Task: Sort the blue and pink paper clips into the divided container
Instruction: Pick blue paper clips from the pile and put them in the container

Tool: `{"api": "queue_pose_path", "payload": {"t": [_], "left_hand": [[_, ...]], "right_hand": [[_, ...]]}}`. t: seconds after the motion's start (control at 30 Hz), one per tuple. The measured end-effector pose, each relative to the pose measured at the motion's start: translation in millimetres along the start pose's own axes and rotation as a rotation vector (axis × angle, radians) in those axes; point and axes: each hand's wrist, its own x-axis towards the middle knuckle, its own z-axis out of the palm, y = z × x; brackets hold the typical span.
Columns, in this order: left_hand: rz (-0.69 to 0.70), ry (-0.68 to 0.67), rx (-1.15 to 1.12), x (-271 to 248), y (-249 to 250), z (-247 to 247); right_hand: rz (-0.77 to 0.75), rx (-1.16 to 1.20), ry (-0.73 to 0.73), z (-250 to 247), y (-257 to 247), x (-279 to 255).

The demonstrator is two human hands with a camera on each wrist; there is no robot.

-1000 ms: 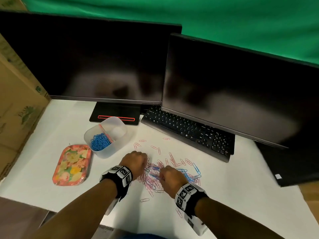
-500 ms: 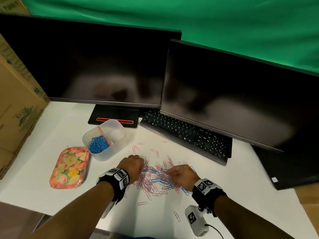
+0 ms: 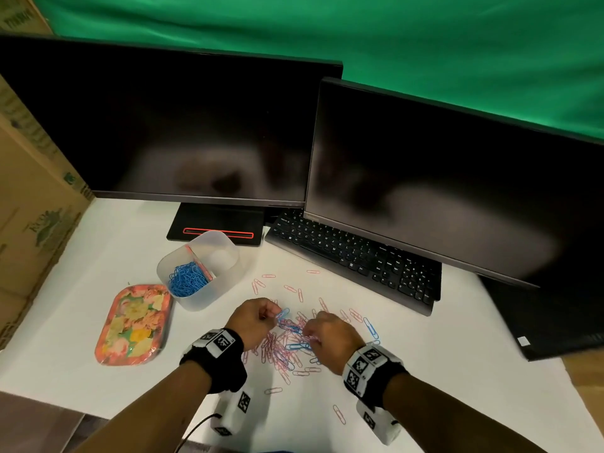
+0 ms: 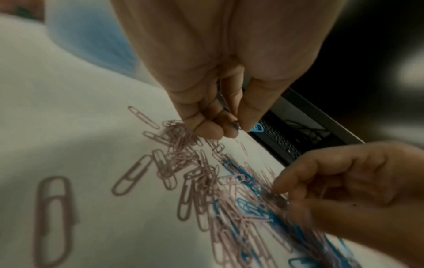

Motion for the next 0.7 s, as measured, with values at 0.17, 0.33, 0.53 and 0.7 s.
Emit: {"api": "queue_pose_path", "payload": {"t": [0.17,0.33,0.53,0.7], "left_hand": [[-0.054,0.002,-0.206,-4.8,3.0,-3.1],[-0.082,-0.073,-0.345,-8.8,5.8,-8.6],[-0.110,-0.038,-0.391,-11.0,15.0,-4.8],[-0.123,0.006,-0.432,-14.5,21.9,-2.2]], "right_hand": [[-0.072,-0.171,-0.068,10.3,-19.5,8.7],[-0.060,-0.241,-0.080,10.1,-21.3,12.0],[-0.117,-0.199,-0.085,9.7,-18.9,9.7],[-0.083,-0.206,-0.082,13.6,-23.5,13.4]]}}
